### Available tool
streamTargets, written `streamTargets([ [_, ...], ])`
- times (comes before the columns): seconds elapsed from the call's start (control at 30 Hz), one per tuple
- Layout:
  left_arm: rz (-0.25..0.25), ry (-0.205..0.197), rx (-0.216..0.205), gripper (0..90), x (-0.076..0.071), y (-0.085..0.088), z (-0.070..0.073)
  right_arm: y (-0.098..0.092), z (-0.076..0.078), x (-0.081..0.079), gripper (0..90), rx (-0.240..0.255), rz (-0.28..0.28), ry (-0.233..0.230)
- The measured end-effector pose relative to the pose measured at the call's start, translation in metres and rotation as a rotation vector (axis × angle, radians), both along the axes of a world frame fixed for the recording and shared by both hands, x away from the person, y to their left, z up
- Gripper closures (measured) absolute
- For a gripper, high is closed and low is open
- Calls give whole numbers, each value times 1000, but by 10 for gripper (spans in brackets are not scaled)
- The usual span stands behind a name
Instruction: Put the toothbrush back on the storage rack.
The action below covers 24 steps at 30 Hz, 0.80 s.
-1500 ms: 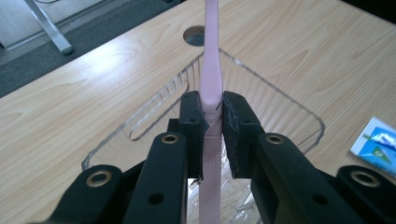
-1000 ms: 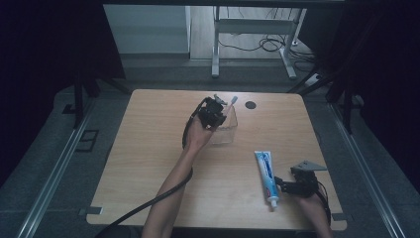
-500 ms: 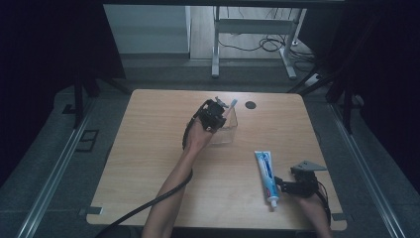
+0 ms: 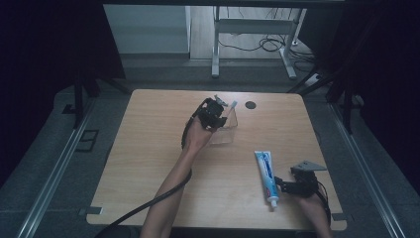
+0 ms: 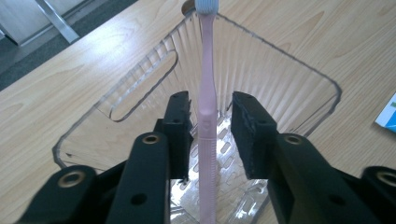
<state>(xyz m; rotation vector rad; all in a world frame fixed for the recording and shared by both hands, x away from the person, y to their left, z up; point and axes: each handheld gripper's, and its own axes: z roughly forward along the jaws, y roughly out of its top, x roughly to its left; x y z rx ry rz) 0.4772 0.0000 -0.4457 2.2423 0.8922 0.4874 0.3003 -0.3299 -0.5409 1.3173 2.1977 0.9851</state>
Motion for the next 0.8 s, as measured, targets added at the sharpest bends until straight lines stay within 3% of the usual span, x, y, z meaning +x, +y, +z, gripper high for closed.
streamTargets([
  [0.27, 9, -15, -40, 522, -4, 5, 8, 0, 0, 0, 196, 0, 1, 0],
  [0.57, -25, 18, -92, 339, -10, 9, 21, 0, 0, 0, 196, -1, 0, 0],
  [0.8, -29, 21, -85, 226, -18, 11, 26, 0, 0, 0, 196, -3, -1, -2],
])
